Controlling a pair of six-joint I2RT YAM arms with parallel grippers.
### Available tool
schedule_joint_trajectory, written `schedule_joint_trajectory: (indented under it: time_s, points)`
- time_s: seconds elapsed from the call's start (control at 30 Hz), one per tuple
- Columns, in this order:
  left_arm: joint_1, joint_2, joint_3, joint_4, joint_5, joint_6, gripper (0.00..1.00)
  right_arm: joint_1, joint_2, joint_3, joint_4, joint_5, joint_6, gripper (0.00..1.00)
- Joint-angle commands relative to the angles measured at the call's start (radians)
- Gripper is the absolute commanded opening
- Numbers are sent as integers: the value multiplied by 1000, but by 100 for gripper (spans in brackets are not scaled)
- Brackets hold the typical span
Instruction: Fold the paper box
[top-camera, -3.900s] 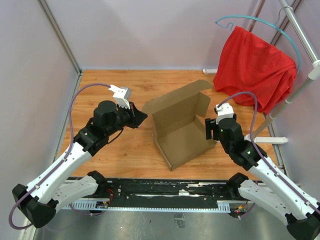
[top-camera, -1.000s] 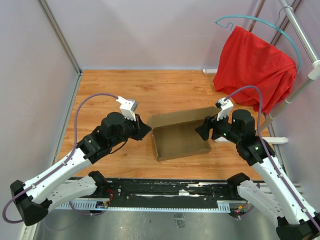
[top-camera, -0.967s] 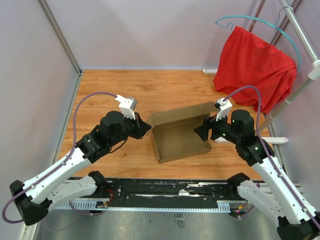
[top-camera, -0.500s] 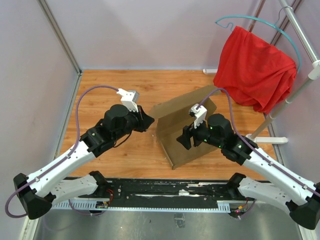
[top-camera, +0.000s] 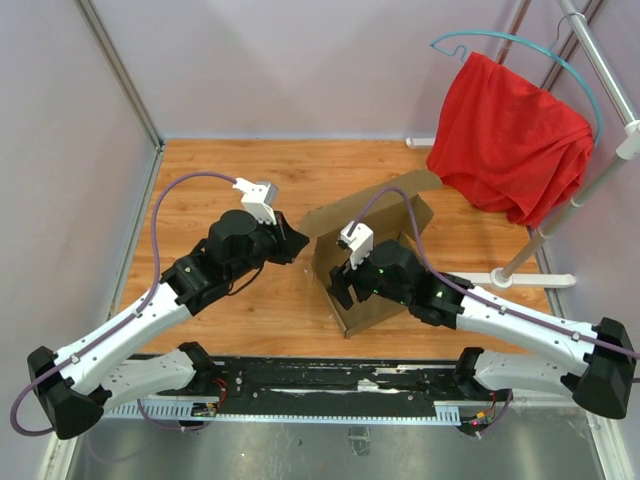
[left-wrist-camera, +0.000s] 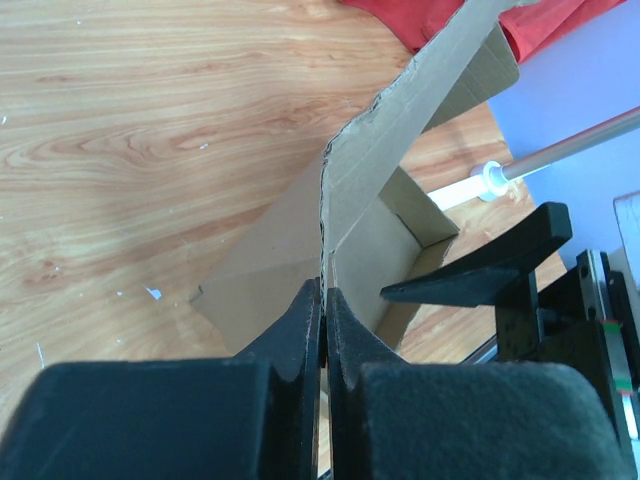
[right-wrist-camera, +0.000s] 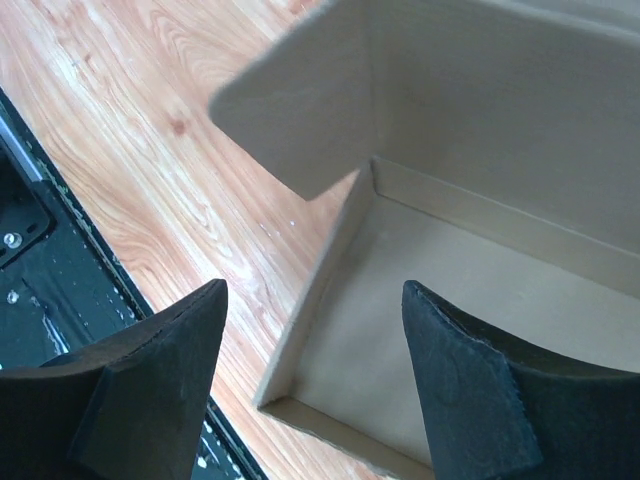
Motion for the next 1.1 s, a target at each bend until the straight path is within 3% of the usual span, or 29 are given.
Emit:
schedule_joint_trajectory:
  time_s: [0.0,0.1,0.43,0.83,1.07]
  points:
    - [-8,17,27,4,-11,6,3,53,35,10,163,90,-17,72]
    - [-8,16,28,2,-13,6,3,88,58,-1,254,142,-33,71]
    - [-7,38,71,-33,-39,11,3,117,203,87,326,196,-2,69]
    - [-8,30,71,-46,-34,23,3,123,238,122,261,468,18,61]
    - [-8,5,48,-49,8,31,1,106,220,111,222,518,16,60]
